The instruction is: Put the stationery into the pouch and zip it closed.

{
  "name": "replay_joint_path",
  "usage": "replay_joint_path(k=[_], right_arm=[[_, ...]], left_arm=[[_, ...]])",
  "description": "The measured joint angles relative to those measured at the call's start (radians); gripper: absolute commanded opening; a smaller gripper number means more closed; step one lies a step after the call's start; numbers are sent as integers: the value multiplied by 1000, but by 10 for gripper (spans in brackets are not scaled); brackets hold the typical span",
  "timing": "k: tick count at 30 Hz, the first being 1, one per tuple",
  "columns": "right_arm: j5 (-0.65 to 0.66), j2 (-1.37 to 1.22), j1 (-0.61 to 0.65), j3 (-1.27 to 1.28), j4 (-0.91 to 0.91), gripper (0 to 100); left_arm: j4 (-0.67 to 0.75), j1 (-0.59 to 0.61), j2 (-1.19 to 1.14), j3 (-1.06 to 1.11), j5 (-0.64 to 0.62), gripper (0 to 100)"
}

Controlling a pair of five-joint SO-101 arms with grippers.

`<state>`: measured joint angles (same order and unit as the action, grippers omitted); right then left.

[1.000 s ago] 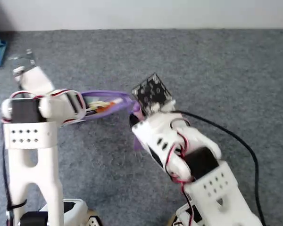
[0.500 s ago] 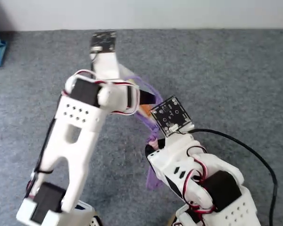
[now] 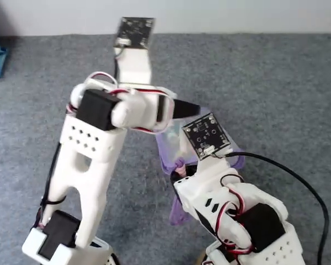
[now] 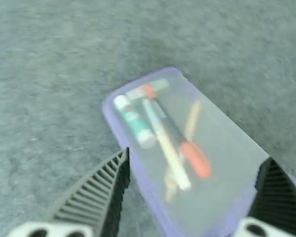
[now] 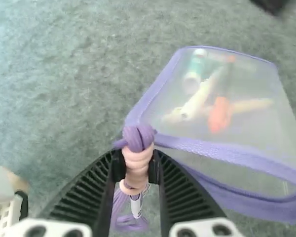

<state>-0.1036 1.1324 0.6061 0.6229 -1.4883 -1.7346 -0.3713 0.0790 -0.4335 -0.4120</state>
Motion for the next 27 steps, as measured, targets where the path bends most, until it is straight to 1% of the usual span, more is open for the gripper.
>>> replay_joint_path(k=[5,8,10,15,18,20,25,27], right_arm=[[0,2,-118,-9,0,9],[23,2,-199,-58,17,8],[52,2,-241,-92,43,8],[127,2,-282,-118,120,8],[140,2,-285,-120,150,8],[140,2,-285,-120,167,8],[141,0,-288,-120,184,8],[146,0,-288,-120,184,8]], left_arm=[[0,120,0,0,17,380],[0,129,46,48,81,352],[0,130,91,107,97,353],[0,132,209,287,117,356],[3,84,290,390,172,356],[29,46,344,468,198,356],[141,-52,485,681,227,356],[204,-78,534,770,259,355]])
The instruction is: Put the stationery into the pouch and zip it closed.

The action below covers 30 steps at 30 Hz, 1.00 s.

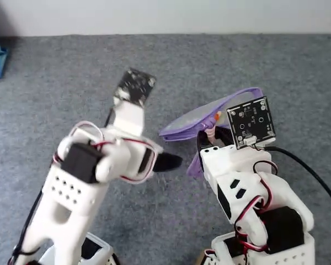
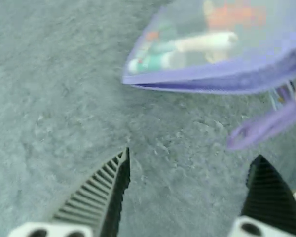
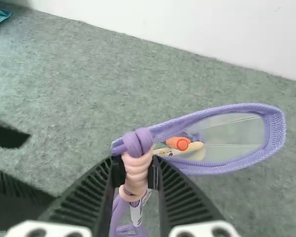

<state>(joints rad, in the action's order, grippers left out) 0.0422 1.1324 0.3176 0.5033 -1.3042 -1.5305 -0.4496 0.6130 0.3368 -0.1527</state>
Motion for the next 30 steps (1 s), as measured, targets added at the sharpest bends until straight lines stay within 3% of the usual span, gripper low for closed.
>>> replay_joint_path(k=[16,20,30], right_arm=[[222,0,-15,0,0,8],[249,2,-18,0,2,8],[250,2,-20,0,2,8]], left_arm=[[741,20,74,473,141,353],[830,-20,74,479,141,333],[962,-149,74,479,143,173]])
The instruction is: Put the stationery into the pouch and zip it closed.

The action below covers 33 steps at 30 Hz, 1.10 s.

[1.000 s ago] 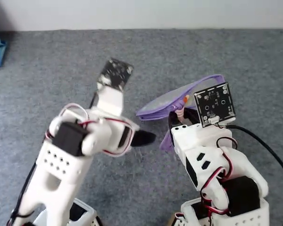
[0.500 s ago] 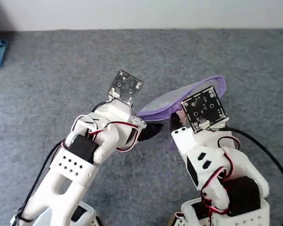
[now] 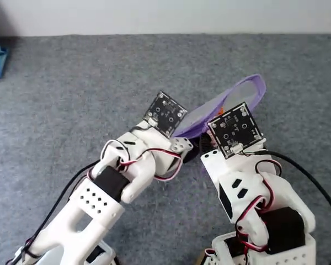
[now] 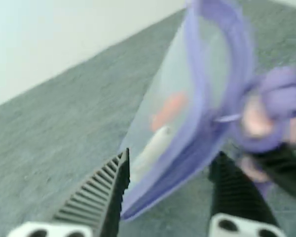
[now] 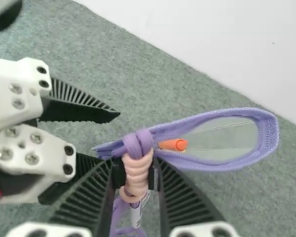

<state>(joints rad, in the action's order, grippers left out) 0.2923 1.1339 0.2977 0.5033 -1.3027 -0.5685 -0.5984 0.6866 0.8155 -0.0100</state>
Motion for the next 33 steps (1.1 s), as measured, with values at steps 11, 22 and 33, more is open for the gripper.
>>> replay_joint_path(k=[11,22,33], right_arm=[[2,0,-2,0,0,8],[2,-2,-60,0,66,8],[3,-186,-236,2,316,8]], left_arm=[[92,-23,2,0,0,85],[100,-71,3,25,0,13],[115,-86,18,48,0,11]])
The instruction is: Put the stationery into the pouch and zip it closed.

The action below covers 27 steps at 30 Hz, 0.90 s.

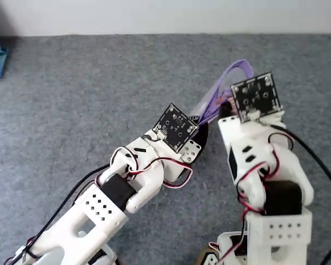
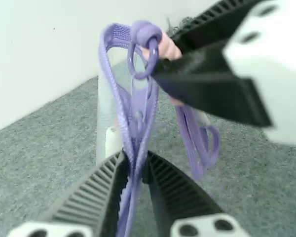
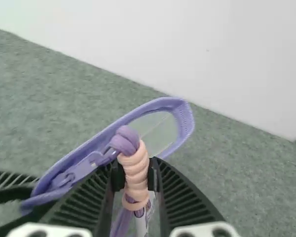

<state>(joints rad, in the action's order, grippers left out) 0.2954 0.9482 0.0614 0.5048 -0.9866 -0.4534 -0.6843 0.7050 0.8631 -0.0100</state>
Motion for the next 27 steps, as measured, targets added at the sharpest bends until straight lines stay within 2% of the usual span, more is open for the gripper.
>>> replay_joint_path(k=[12,20,27], right_arm=[[5,-190,-112,-2,206,8],[74,-339,-157,-8,390,8],[97,-526,-276,-75,552,8]], left_arm=[[5,0,0,0,0,9],[6,2,0,-2,2,9],[-5,0,2,2,0,9]])
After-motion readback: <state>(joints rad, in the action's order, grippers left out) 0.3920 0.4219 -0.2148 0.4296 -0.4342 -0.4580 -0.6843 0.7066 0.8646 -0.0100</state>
